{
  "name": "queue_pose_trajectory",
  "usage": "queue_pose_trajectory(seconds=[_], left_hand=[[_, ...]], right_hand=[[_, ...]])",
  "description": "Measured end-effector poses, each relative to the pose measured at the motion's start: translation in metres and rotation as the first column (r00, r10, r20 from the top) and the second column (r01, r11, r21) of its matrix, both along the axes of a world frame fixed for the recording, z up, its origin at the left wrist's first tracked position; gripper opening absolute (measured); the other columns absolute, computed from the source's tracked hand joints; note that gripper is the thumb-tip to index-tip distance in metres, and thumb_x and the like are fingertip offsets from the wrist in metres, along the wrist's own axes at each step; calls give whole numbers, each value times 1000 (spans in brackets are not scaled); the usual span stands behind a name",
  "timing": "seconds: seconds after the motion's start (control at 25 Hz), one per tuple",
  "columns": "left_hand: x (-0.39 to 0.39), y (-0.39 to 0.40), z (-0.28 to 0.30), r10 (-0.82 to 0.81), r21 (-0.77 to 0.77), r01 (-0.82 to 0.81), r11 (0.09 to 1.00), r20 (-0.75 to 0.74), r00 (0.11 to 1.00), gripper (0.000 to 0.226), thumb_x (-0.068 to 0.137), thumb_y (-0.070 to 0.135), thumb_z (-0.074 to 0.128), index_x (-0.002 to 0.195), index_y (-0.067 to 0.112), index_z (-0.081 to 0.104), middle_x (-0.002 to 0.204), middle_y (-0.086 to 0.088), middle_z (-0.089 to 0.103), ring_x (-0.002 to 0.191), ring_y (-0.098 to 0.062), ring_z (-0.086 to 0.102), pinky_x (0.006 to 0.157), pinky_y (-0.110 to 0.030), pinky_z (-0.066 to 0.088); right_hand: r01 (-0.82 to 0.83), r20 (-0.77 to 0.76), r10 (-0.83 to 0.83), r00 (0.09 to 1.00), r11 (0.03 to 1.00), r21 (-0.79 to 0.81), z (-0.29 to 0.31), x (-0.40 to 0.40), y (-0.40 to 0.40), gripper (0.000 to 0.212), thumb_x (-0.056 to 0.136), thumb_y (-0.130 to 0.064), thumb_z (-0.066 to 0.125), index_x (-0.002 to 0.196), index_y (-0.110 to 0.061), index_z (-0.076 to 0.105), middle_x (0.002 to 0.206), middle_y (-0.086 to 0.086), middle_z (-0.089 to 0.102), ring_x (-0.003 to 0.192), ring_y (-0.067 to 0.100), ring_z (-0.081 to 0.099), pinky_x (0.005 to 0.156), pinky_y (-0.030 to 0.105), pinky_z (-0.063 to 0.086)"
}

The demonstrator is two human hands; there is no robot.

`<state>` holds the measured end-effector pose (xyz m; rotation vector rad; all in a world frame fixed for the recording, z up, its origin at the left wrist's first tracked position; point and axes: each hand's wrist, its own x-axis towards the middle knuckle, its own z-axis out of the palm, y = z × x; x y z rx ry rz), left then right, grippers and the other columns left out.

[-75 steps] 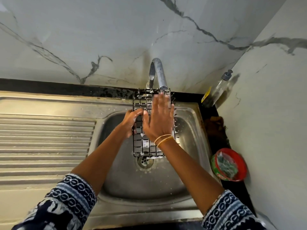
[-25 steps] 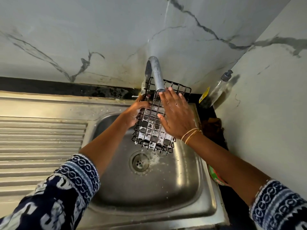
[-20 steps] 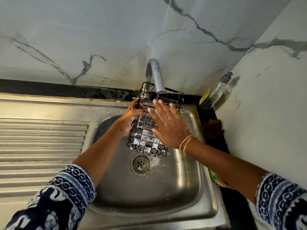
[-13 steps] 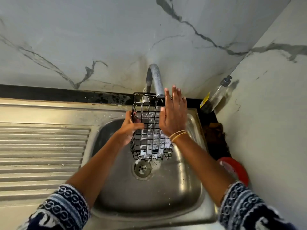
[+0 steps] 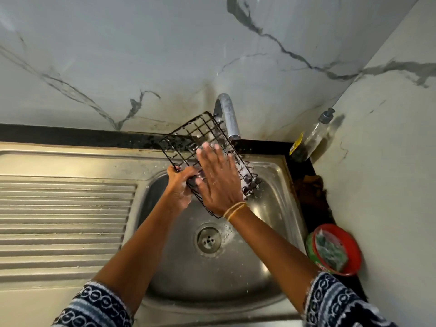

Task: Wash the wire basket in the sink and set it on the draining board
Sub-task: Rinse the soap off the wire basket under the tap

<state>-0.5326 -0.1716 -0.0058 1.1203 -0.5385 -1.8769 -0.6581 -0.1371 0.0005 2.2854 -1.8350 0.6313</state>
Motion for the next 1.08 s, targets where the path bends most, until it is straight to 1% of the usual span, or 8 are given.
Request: queue_pose_trajectory(seconds=[0.08,0.16,0.36,0.52,0.68,0.8,1.0,1.08], left_hand=[[7,-2,6,4,50,-3,999,-15,1000,108,46,24,88,138,16,33,134,-17,51,120,-32,55,84,-48,55],[6,-3,4,32,29,-33,999,38,999,87,77,20,73,149,9,26,150,-23,36,134,-41,41,97,-50,45],[1,3,3,1,45,-3,999,25,1000,53,73,19,73,113,21,39,105,-10,54,86,-22,58,69,-38,50],[-1,-2,3,-3,46,3,999,-1,1000,69,58,19,80,112,22,37,101,-10,52,93,-24,58,65,-39,53],[3,-4,-7,-64,-10,64,998,-22,998,51,81,23,66,122,12,38,95,-6,57,67,-14,67,52,-27,56],[2,-6,-12,-22,7,22,1000,45,999,29,93,9,50,119,16,39,88,-3,54,70,-18,57,46,-24,54],[9,-6,-12,-116,-25,116,993,-38,992,66,70,27,74,124,16,37,97,-10,55,77,-21,64,61,-32,58],[5,-7,-9,-127,-20,126,992,-39,991,82,50,26,80,119,20,36,105,-15,54,93,-28,60,84,-48,52]], right_hand=[[2,-50,-3,999,1000,-19,-3,-21,-3,66,95,-40,31,152,-16,6,161,5,3,149,22,0,118,47,-2],[302,141,-300,944,953,4,2,-27,-7,68,94,-40,30,152,-12,8,161,8,4,149,24,0,120,48,1],[-47,-61,48,997,999,14,-5,-13,6,67,95,-41,30,152,-14,6,161,6,5,149,23,1,118,53,15],[371,209,-378,902,926,69,4,-10,3,75,93,-51,30,153,-11,9,161,9,2,149,26,0,119,50,10],[-79,-72,81,994,996,36,-1,2,11,69,94,-40,35,153,-16,7,161,5,4,149,23,2,117,54,15],[317,134,-318,939,948,33,20,-24,-16,68,94,-40,32,153,-13,10,161,8,6,148,25,5,119,54,9],[-175,-164,176,971,984,24,10,-2,1,66,94,-35,37,152,-12,14,161,8,9,149,23,5,117,53,14],[-16,-111,16,994,1000,1,16,-17,-14,65,94,-38,32,153,-18,12,161,4,6,149,22,3,118,55,10]])
